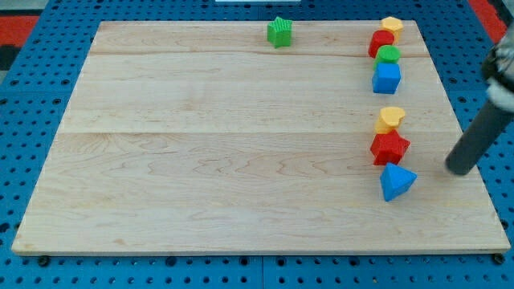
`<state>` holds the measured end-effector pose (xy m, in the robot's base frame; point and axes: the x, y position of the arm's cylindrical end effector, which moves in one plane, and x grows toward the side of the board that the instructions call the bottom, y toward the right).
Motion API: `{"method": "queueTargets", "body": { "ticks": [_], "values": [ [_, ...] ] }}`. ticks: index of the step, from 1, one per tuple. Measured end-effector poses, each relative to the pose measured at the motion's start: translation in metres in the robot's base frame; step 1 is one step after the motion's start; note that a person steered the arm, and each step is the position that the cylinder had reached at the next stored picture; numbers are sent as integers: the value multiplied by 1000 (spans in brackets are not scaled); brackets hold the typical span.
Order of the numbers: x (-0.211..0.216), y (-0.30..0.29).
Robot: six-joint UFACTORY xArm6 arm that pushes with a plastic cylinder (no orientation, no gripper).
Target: Slide the yellow heart closer to the green star
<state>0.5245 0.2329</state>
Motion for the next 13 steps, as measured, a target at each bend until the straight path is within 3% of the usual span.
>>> {"method": "queueTargets", "body": {
  "ticks": [1, 2, 3, 5, 8, 9, 13],
  "values": [
    [-15, -29],
    [-7, 21],
    [-40, 23],
    [-89, -78],
    [-203, -134],
    [-223, -152],
    [-243, -141]
  ]
}}
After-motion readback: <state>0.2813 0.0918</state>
